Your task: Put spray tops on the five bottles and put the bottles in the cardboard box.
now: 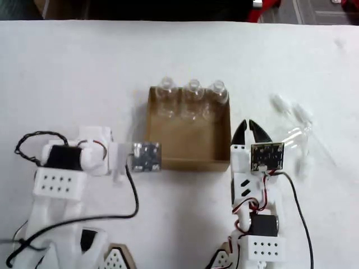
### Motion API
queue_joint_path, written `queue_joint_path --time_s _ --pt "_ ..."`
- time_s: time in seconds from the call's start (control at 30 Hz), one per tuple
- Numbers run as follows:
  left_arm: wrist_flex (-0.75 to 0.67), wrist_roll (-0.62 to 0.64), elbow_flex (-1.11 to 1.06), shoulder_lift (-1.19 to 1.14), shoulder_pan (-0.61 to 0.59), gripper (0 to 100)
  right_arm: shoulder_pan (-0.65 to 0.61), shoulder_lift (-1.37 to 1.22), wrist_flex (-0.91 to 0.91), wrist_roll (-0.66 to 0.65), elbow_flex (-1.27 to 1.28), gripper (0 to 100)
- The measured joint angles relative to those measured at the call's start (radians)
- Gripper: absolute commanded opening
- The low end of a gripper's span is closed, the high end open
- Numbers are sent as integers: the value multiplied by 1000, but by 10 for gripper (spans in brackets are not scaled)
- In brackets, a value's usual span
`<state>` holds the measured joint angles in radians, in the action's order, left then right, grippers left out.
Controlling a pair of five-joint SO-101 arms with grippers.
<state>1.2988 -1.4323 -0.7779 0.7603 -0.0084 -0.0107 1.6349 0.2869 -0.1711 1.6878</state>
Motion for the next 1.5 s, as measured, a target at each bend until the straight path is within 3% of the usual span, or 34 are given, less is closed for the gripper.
queue_joint_path --time_s 0.13,0.3,0.4,0.53,0.83,1.07,1.2,1.4,1.5 --pt "29 238 107 80 118 23 0 0 0 0 0 29" --pt "15 606 199 184 358 23 0 0 0 0 0 29" --pt "-78 787 210 241 483 24 0 0 0 0 0 29" --pt "-296 950 164 276 529 27 0 0 0 0 0 29" --pt "-913 1151 -176 276 543 28 0 0 0 0 0 29" --pt "-1217 1341 -425 276 543 28 0 0 0 0 0 29" --pt "-1281 1316 -503 276 543 24 0 0 0 0 0 29" --pt "-1438 1112 -658 276 543 24 0 0 0 0 0 29" --pt "-1557 1175 -735 276 543 24 0 0 0 0 0 29"
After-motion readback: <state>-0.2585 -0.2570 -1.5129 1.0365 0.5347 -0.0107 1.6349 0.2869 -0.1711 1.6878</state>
